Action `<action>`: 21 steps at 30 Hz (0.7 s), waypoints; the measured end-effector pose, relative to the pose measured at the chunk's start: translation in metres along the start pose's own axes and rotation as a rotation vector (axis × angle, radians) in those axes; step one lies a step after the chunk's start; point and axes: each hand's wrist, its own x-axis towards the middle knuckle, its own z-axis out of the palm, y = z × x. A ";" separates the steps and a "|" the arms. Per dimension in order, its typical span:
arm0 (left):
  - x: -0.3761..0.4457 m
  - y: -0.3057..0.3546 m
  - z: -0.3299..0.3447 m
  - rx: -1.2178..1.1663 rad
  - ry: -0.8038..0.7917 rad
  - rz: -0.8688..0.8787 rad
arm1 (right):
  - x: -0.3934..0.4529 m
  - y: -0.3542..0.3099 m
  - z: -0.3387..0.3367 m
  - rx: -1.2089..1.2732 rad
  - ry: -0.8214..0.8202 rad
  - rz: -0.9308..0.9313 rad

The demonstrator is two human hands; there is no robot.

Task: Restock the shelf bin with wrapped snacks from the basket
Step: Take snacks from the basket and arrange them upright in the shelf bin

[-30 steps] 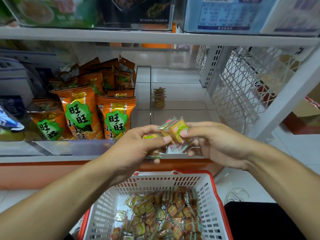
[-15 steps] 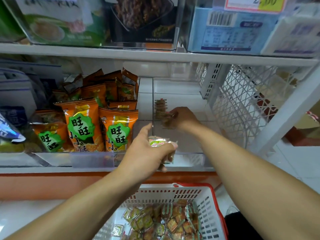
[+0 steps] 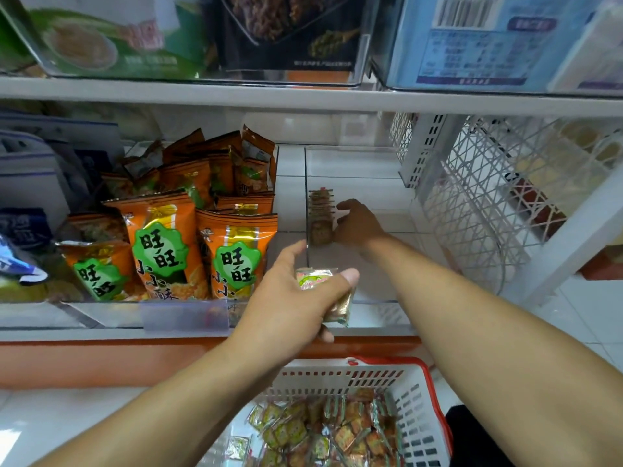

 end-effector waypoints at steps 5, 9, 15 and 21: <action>-0.001 0.008 -0.004 -0.313 0.067 -0.081 | -0.017 -0.017 -0.028 -0.043 0.059 -0.073; -0.008 0.009 -0.013 -0.420 0.083 -0.019 | -0.062 -0.046 -0.048 0.067 0.096 -0.249; -0.013 0.005 -0.016 -0.382 0.101 0.063 | -0.157 -0.049 -0.040 0.361 -0.192 -0.366; -0.021 0.010 -0.009 -0.325 0.198 0.156 | -0.207 -0.031 -0.031 0.359 -0.137 -0.329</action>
